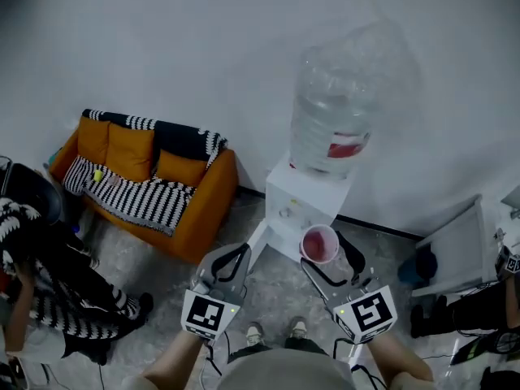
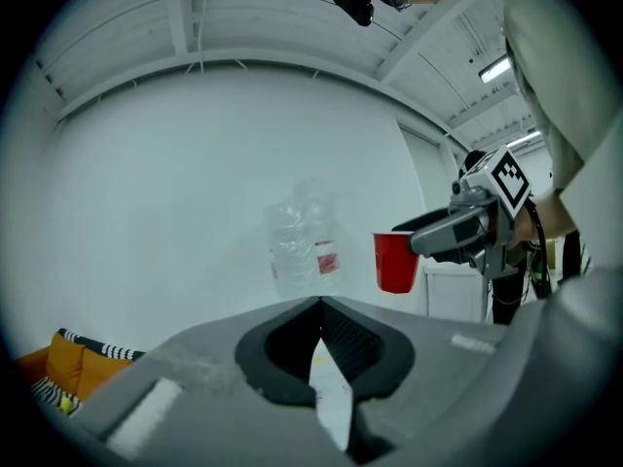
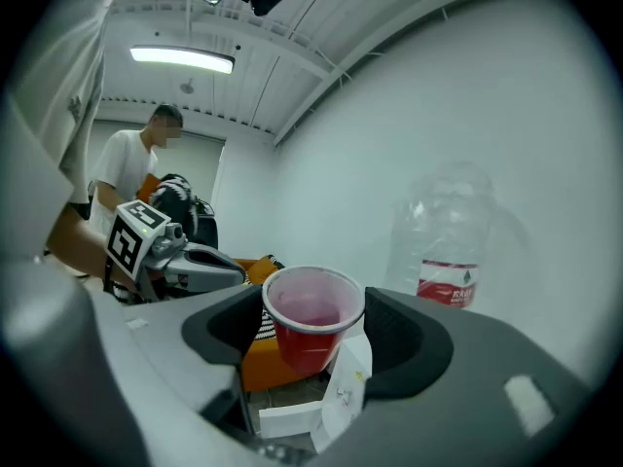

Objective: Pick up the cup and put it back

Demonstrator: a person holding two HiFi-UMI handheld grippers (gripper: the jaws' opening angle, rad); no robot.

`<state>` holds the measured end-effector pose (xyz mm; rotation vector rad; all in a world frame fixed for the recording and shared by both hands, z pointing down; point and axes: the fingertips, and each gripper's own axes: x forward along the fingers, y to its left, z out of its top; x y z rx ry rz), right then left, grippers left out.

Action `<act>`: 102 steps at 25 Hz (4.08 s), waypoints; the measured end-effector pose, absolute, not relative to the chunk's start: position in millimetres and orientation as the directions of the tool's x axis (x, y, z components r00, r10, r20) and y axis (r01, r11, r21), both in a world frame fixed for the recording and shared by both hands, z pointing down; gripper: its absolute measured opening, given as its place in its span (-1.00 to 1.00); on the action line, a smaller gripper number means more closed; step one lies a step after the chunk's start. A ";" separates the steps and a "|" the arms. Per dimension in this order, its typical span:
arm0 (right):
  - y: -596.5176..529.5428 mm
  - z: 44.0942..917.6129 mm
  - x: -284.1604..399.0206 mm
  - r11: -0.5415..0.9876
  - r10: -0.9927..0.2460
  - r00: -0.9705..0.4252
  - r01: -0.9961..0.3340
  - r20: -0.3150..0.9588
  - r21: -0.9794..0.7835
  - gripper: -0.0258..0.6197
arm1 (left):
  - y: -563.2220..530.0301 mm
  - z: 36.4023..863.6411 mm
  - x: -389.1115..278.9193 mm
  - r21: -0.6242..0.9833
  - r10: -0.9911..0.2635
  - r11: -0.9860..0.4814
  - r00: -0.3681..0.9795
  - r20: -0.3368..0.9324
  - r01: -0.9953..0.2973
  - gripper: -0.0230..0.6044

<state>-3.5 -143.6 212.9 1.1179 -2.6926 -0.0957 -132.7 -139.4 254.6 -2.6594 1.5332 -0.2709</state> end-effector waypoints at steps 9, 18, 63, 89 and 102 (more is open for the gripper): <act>-115.1 205.4 4.2 0.741 -0.671 -0.717 -0.662 0.189 0.116 0.11 | -119.8 242.8 -112.3 -0.063 -0.870 -0.487 0.477 0.122 -0.871 -0.92; -118.5 214.0 21.2 0.737 -0.673 -0.714 -0.669 0.194 0.093 0.11 | -127.8 239.7 -90.0 -0.060 -0.864 -0.497 0.486 0.133 -0.866 -0.92; -399.0 442.7 98.1 0.522 -0.816 -0.465 -0.848 0.343 0.091 0.11 | -364.3 399.0 19.2 -0.044 -0.760 -0.599 0.550 0.347 -0.800 -0.92; -359.5 370.3 107.4 0.501 -0.837 -0.467 -0.864 0.283 0.055 -0.16 | -324.4 365.1 -12.5 -0.041 -0.771 -0.586 0.542 0.334 -0.809 -0.92; -255.1 267.7 87.1 0.584 -0.793 -0.561 -0.811 0.238 0.035 -0.60 | -246.1 284.4 -39.1 -0.071 -0.784 -0.600 0.567 0.253 -0.797 -0.92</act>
